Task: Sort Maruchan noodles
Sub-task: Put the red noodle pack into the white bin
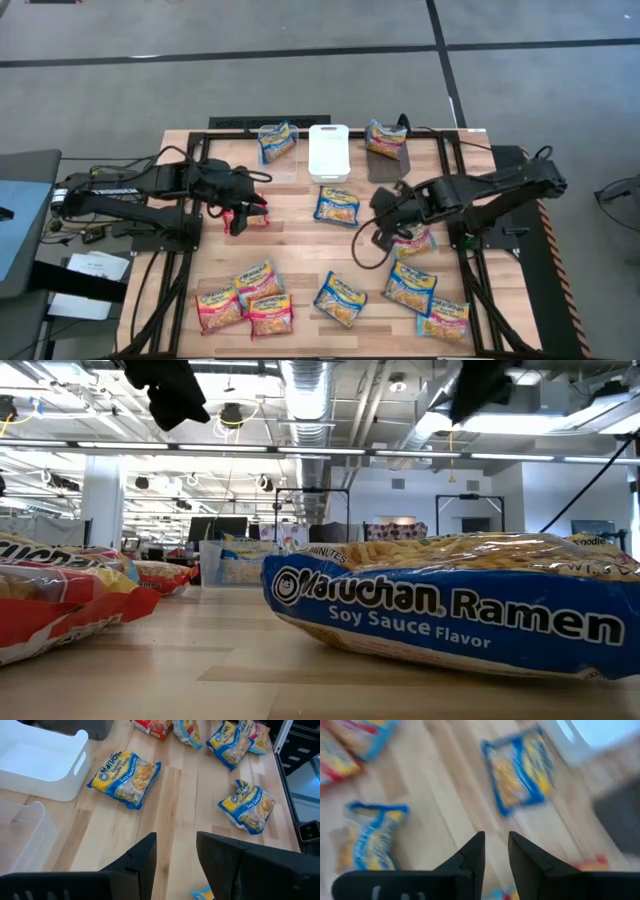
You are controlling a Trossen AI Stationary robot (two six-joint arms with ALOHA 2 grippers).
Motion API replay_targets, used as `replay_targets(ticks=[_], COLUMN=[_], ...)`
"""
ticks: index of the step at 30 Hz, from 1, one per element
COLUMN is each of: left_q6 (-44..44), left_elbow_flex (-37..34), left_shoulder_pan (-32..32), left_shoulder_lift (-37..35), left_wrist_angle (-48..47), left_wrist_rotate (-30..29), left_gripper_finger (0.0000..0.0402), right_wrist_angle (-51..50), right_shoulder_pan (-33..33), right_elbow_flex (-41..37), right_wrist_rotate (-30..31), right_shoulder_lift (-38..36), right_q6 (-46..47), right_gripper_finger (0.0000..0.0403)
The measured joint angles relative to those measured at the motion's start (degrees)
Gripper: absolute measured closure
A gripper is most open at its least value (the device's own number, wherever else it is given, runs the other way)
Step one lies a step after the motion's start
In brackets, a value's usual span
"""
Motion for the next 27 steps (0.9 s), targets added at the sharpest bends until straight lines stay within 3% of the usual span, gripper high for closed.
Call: replay_targets(ticks=[10,18,27], left_q6=[-1.0,-1.1,-0.1], left_elbow_flex=[-0.1,0.0,0.0], left_shoulder_pan=[0.1,0.1,0.1], left_shoulder_lift=[1.5,2.9,4.3], left_wrist_angle=[-0.2,-1.7,-1.6], left_wrist_rotate=[0.0,0.0,-0.4], left_gripper_finger=[0.0277,0.0277,0.0277], right_wrist_angle=[12.2,7.3,-1.6], right_shoulder_pan=[0.4,-3.2,-9.9], right_elbow_flex=[-0.2,0.5,0.5], right_wrist_rotate=[-0.2,-0.1,-3.5], right_shoulder_lift=[5.8,8.3,8.3], right_q6=[-8.8,-9.8,-8.2], right_gripper_finger=[0.0236,0.0200,0.0195])
